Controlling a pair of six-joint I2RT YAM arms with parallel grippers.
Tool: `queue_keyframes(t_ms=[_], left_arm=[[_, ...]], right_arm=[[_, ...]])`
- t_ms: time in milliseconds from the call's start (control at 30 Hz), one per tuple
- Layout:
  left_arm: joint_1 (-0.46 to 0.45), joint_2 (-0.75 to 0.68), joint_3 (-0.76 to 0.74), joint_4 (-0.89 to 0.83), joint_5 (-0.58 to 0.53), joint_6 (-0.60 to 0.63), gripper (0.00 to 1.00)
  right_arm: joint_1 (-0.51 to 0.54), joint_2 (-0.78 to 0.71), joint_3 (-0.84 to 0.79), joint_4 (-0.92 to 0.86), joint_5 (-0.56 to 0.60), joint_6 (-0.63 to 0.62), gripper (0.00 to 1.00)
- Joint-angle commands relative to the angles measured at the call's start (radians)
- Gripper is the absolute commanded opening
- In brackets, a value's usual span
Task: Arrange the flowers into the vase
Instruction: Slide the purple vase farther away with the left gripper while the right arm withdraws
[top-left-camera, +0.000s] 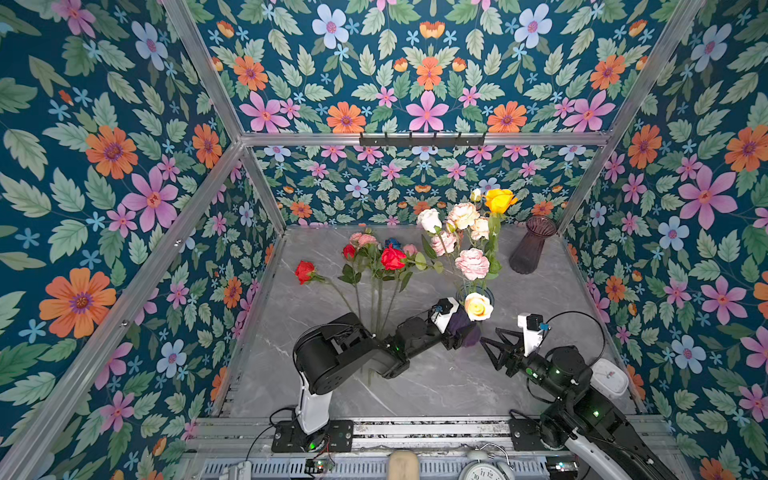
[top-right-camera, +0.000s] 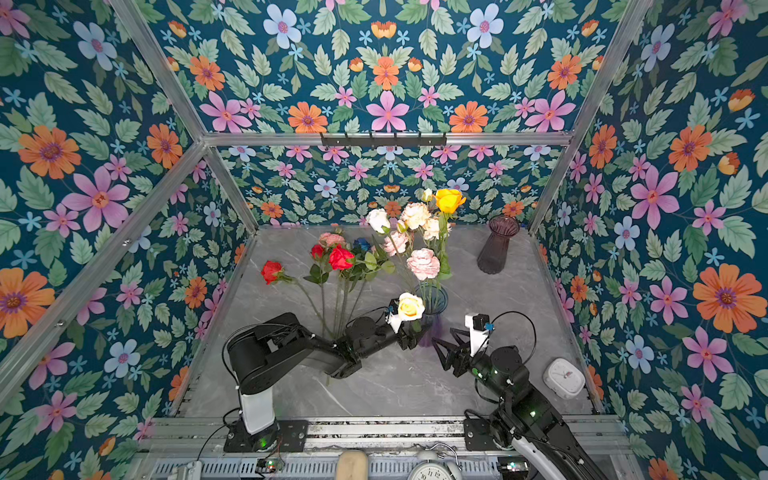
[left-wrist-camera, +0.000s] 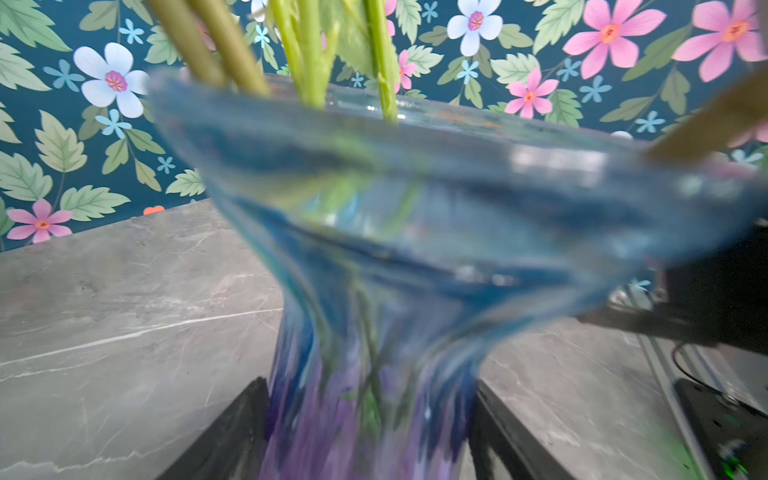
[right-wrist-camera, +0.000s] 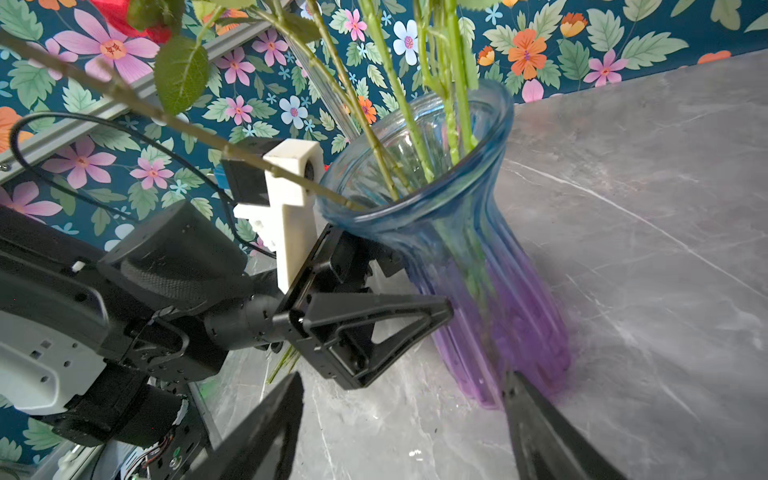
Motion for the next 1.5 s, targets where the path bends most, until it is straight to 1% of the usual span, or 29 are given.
queue_keyframes(t_ms=[0,100,200,333,433,633,833,900,967,1033,1100,1167,1200,1267,1333,1400,1467], left_arm=[[0.002,0.027,0.034,-0.112,-0.121,-0.023,0.77],[0.002,0.062,0.088,-0.139,-0.188,-0.040,0.78],[0.004,0.100,0.161,-0.193,-0.232,-0.057,0.79],[0.020,0.163,0.272,-0.260,-0.244,-0.075,0.80],[0.034,0.207,0.340,-0.281,-0.260,-0.082,0.79],[0.056,0.296,0.496,-0.348,-0.293,-0.049,0.80],[0.083,0.387,0.666,-0.397,-0.315,-0.045,0.80],[0.095,0.420,0.720,-0.406,-0.318,-0.050,0.80],[0.114,0.451,0.788,-0.450,-0.308,-0.093,0.80],[0.121,0.477,0.831,-0.434,-0.318,-0.084,0.81],[0.134,0.504,0.896,-0.489,-0.308,-0.102,0.81],[0.147,0.527,0.940,-0.514,-0.303,-0.124,0.81],[0.153,0.539,0.965,-0.527,-0.301,-0.134,0.81],[0.162,0.563,1.015,-0.564,-0.296,-0.155,0.81],[0.174,0.592,1.074,-0.598,-0.287,-0.192,0.81],[0.187,0.622,1.130,-0.628,-0.269,-0.222,0.81],[0.196,0.648,1.183,-0.649,-0.261,-0.230,0.81]], right_arm=[[0.001,-0.023,0.013,-0.019,0.024,0.011,0.77],[0.001,-0.044,0.031,-0.042,0.044,0.009,0.77],[0.000,-0.052,0.049,-0.059,0.052,0.008,0.77],[0.001,-0.055,0.069,-0.080,0.057,0.006,0.77],[0.001,-0.069,0.084,-0.098,0.058,0.001,0.77],[0.001,-0.105,0.117,-0.154,0.060,-0.016,0.77],[0.001,-0.127,0.148,-0.203,0.057,-0.027,0.77],[0.001,-0.135,0.161,-0.217,0.056,-0.030,0.77],[0.001,-0.140,0.174,-0.226,0.054,-0.032,0.77],[0.000,-0.141,0.189,-0.237,0.057,-0.034,0.77],[0.001,-0.135,0.206,-0.245,0.064,-0.032,0.77],[0.001,-0.108,0.239,-0.280,0.090,-0.019,0.77],[0.001,-0.080,0.265,-0.315,0.122,-0.001,0.77],[0.001,0.014,0.332,-0.399,0.188,0.048,0.76],[0.000,0.161,0.406,-0.468,0.218,0.067,0.76],[-0.010,0.289,0.463,-0.493,0.212,0.071,0.77],[-0.047,0.371,0.497,-0.466,0.154,0.066,0.77]])
